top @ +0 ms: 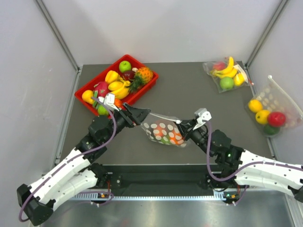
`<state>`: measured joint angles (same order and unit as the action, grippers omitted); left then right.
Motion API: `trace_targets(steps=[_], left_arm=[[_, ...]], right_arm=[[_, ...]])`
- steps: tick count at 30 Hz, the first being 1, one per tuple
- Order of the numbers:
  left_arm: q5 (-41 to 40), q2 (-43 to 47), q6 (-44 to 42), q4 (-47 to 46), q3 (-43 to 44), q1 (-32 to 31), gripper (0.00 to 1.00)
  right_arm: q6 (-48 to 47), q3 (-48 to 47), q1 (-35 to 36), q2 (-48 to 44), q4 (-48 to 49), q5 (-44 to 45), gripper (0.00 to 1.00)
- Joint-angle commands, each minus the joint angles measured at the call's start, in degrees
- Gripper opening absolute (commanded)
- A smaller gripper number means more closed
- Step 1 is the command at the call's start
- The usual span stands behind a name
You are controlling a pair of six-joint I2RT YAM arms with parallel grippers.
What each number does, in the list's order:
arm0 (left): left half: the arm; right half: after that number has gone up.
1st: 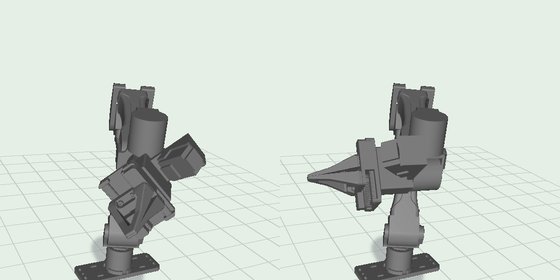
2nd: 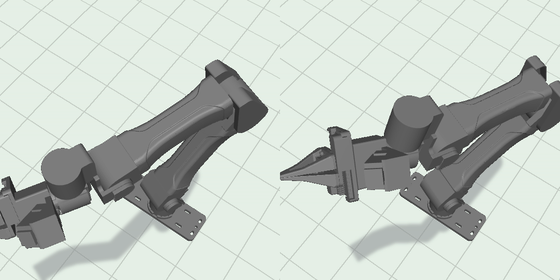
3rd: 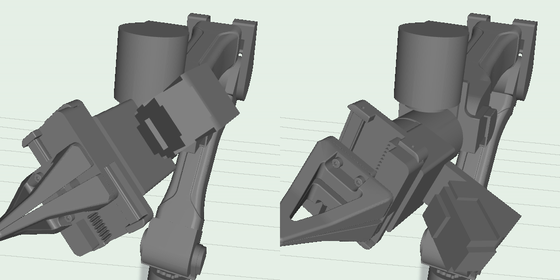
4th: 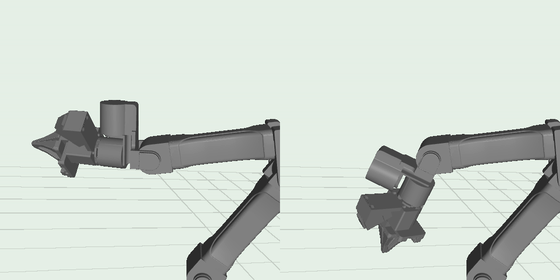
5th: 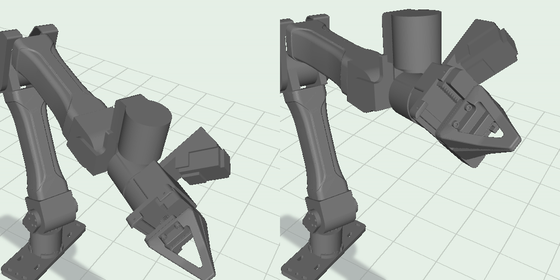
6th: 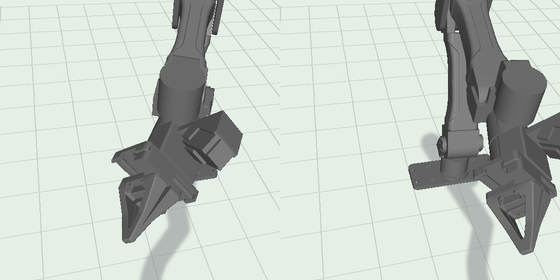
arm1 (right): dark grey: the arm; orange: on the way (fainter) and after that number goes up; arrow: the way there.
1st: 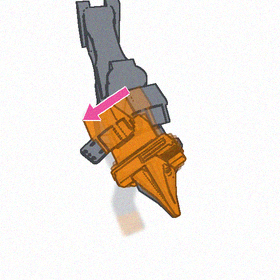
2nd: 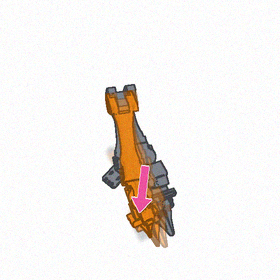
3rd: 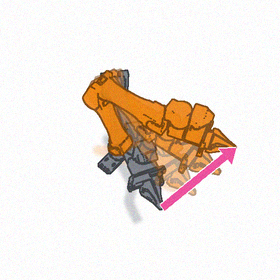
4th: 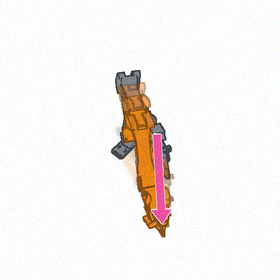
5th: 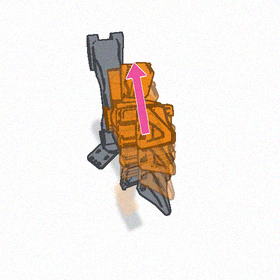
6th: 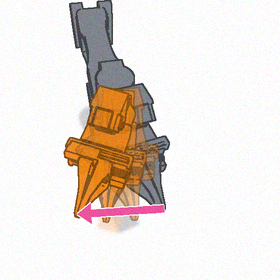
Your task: Open the zip-top bag and remove the fake food
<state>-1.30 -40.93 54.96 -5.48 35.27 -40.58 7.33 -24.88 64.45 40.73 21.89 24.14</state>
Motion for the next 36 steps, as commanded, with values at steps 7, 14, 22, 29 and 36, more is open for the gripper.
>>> trace_targets(steps=[7,14,22,29,36], left_arm=[[23.79,-6.97,-46.93,-3.67,11.75,-1.34,0.85],[24.50,-8.29,-65.84,1.51,16.05,-6.79,0.85],[14.85,-14.70,-75.94,4.58,19.22,-19.52,0.82],[10.45,-18.92,-79.30,4.16,21.07,-22.53,0.67],[4.82,-19.45,-81.77,-0.32,18.88,-22.70,0.59]], right_arm=[[9.97,-15.45,0.59,3.12,-30.23,-1.46,0.00],[13.14,-22.92,-0.28,4.44,-40.69,-2.43,0.00],[12.80,-25.04,-9.33,7.87,-42.37,-15.78,0.00],[12.09,-24.60,-10.39,9.19,-40.70,-21.32,0.00],[12.35,-23.63,-10.31,7.96,-39.38,-26.42,0.00]])
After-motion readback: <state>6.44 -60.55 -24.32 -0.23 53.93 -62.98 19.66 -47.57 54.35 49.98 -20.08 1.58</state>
